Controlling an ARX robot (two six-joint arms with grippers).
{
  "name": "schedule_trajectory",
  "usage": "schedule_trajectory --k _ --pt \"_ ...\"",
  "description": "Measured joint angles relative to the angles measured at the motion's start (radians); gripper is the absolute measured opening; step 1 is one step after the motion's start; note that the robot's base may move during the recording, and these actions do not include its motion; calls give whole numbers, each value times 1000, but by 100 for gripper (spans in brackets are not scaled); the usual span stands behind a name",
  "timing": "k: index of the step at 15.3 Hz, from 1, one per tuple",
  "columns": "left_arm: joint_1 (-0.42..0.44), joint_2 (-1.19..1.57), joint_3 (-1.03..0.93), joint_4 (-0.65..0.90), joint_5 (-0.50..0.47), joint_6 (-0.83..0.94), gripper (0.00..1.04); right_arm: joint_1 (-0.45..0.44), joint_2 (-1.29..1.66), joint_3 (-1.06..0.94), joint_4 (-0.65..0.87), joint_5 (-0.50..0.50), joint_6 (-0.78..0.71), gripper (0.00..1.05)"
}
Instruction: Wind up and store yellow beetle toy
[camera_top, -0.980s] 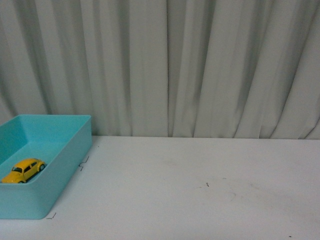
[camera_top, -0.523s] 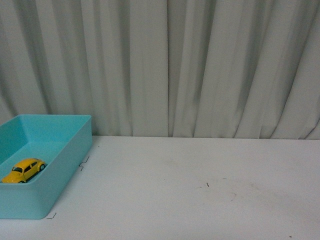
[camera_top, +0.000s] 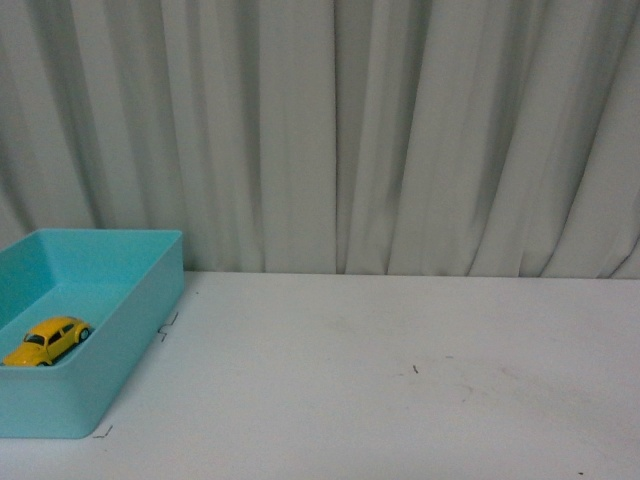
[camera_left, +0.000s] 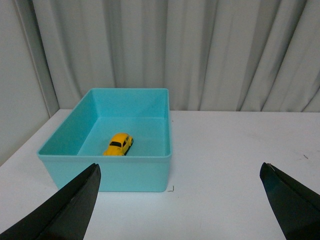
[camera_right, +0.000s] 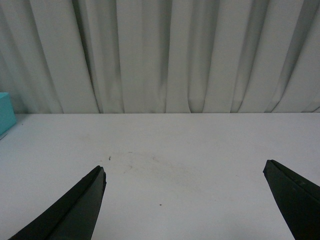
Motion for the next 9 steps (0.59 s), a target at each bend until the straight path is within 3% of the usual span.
schedule_trajectory --k 9 --pt "0 0 0 0 0 0 98 0 0 0 0 0 0 98"
